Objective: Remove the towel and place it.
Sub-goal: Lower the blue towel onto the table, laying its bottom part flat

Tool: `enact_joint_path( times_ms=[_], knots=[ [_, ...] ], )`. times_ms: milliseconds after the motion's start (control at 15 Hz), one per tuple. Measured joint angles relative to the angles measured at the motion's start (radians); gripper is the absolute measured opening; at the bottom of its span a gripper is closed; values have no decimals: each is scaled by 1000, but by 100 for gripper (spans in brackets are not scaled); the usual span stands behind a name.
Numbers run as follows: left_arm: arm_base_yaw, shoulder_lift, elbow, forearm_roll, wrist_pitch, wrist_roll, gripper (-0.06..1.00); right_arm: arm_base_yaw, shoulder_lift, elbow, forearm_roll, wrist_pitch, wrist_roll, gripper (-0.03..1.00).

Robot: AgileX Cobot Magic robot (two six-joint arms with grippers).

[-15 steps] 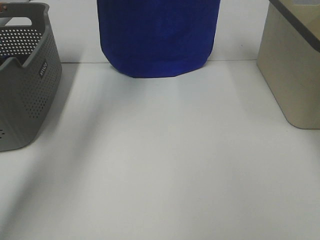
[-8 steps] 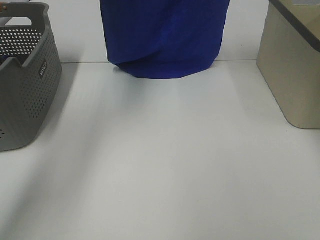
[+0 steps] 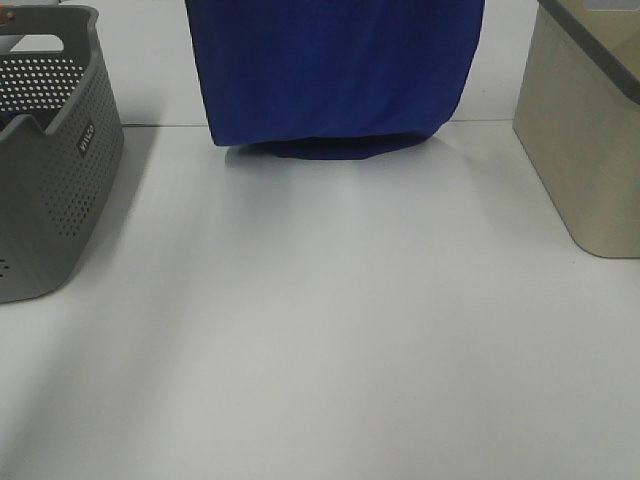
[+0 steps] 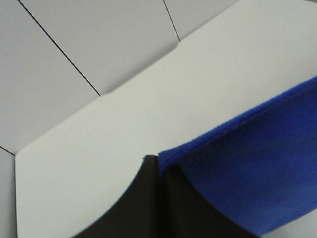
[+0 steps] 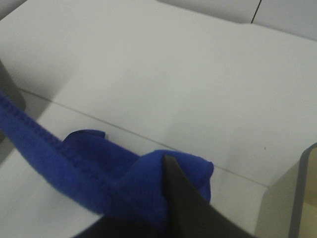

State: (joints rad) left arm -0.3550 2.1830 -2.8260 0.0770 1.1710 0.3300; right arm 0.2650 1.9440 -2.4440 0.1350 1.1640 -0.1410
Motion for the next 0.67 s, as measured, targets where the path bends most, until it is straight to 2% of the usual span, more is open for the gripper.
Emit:
enact_joint_path(
  times_ms=[133, 267, 400, 667],
  knots=[
    [0, 0, 0, -7, 43, -23, 0, 0, -1, 0, 29, 52, 0, 2],
    [0, -8, 1, -24, 45, -70, 0, 0, -1, 0, 60, 56, 3, 2],
    [0, -24, 1, -77, 46, -90, 0, 0, -6, 0, 79, 56, 11, 2],
    [0, -70, 1, -83, 47, -94, 0, 0, -59, 0, 94, 56, 14, 2]
  ],
)
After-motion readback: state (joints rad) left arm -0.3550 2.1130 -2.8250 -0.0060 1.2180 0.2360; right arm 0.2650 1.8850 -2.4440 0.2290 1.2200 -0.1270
